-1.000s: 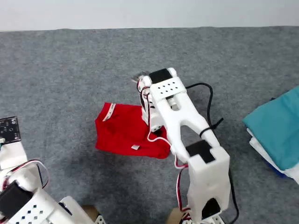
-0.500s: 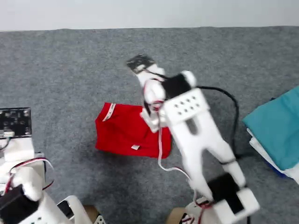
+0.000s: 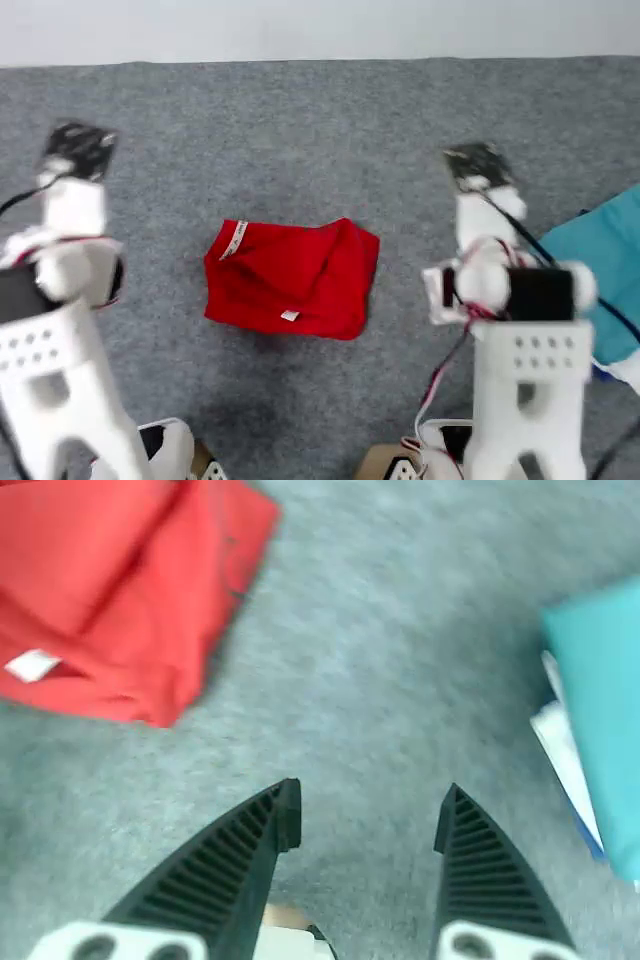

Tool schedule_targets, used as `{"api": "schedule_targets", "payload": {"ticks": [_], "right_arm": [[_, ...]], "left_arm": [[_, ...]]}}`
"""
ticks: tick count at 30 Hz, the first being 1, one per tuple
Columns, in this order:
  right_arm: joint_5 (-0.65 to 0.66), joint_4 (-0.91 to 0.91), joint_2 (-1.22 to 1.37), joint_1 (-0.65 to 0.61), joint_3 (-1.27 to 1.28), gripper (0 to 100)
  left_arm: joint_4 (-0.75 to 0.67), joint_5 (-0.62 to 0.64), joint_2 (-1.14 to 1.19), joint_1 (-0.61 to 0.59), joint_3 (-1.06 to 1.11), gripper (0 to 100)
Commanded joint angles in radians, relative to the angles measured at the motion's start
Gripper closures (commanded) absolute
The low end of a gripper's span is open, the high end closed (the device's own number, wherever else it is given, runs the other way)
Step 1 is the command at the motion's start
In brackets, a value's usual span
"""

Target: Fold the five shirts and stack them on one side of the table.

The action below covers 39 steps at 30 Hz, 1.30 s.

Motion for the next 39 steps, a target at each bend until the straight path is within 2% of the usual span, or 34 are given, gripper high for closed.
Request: {"api": "schedule_targets", "payload": {"ticks": [1, 6, 11, 20, 25, 32, 39], "right_arm": [[0.009, 0.036, -0.130, 0.124, 0.048, 76.8], [0.009, 0.036, -0.246, 0.252, 0.124, 76.8], [0.011, 0.035, -0.302, 0.369, 0.149, 76.8], [0.011, 0.035, -0.318, 0.512, 0.149, 76.8], [0.011, 0.036, -0.318, 0.513, 0.149, 76.8], [0.011, 0.036, -0.318, 0.510, 0.149, 76.8], [0.068, 0.036, -0.318, 0.515, 0.149, 76.8]], "left_arm": [[0.023, 0.064, 0.098, 0.198, -0.051, 96], [0.023, 0.138, 0.250, 0.451, -0.051, 100], [0.021, 0.143, 0.422, 0.589, -0.081, 100], [0.015, 0.130, 0.706, 0.629, -0.268, 89], [0.020, 0.083, 0.818, 0.637, -0.383, 86], [0.012, 0.075, 0.936, 0.738, -0.412, 83], [-0.058, 0.074, 1.014, 0.697, -0.412, 83]]}}
